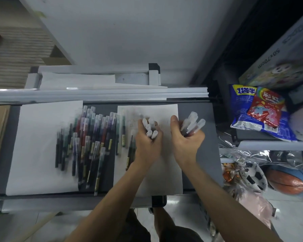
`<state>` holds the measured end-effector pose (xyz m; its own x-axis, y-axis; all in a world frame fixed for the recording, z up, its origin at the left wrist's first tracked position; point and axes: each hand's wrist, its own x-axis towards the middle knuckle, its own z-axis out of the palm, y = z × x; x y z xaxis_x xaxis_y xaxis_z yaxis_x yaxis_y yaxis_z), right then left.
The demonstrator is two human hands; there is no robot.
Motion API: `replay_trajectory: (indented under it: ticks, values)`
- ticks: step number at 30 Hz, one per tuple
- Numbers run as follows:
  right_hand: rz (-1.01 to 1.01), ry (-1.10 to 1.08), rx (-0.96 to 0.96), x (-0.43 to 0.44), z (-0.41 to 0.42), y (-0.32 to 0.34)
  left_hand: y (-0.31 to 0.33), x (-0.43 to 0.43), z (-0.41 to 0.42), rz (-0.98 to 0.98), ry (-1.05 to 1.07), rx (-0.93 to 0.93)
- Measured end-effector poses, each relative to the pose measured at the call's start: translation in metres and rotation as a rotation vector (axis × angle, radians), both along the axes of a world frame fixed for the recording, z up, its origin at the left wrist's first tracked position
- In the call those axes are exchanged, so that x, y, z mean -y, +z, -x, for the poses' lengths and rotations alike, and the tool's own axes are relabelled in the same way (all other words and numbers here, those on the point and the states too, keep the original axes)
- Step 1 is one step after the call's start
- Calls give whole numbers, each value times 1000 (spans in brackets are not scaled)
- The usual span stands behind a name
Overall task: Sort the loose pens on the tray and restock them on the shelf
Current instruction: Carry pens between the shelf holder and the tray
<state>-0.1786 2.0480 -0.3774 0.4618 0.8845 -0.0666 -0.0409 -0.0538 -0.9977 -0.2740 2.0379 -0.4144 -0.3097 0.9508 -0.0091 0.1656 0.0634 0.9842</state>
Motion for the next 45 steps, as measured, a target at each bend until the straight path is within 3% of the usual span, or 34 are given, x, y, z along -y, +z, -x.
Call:
replay_trajectory:
  ticks: [6, 12, 27, 39, 45]
  values:
    - [-76, 47, 250, -3, 0, -25, -3, -2, -3, -100, 28, -4]
    - [-88, 58, 312, -6, -3, -30, 2, -6, -4, -105, 34, 41]
    - [57, 40, 184, 0, -7, -35, 5, -8, -4, -10, 15, 80]
    - [270, 202, 64, -19, -14, -1, 51, -26, 16, 317, -67, 162]
    - [334, 181, 28, -13, -12, 42, 92, -29, 32, 416, -139, 239]
